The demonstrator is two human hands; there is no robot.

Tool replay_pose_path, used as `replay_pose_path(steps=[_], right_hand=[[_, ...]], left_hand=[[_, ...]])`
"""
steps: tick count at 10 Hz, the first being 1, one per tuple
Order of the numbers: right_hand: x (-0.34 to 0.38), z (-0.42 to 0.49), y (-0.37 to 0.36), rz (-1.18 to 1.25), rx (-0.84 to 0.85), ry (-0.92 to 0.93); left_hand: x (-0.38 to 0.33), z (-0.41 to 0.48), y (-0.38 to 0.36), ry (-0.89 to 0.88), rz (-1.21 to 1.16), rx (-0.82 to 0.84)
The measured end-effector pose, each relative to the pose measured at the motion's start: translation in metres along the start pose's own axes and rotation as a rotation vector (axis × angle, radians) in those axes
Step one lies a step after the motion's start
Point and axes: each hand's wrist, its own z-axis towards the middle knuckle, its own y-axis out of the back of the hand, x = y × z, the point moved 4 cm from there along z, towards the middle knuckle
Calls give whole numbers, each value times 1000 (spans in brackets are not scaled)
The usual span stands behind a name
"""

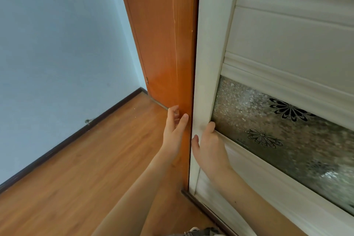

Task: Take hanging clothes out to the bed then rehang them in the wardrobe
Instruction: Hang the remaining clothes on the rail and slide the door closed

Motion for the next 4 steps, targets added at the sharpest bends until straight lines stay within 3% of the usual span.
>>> replay_pose_path(steps=[2, 3, 4], right_hand=[[-3, -10, 31, 111, 127, 23], [-3, -22, 83, 334, 138, 36], [-3, -42, 175, 627, -69, 132]], left_hand=[[-18, -7, 8, -1, 104, 32], [-55, -23, 17, -96, 226, -52], [-125, -48, 27, -347, 207, -143]])
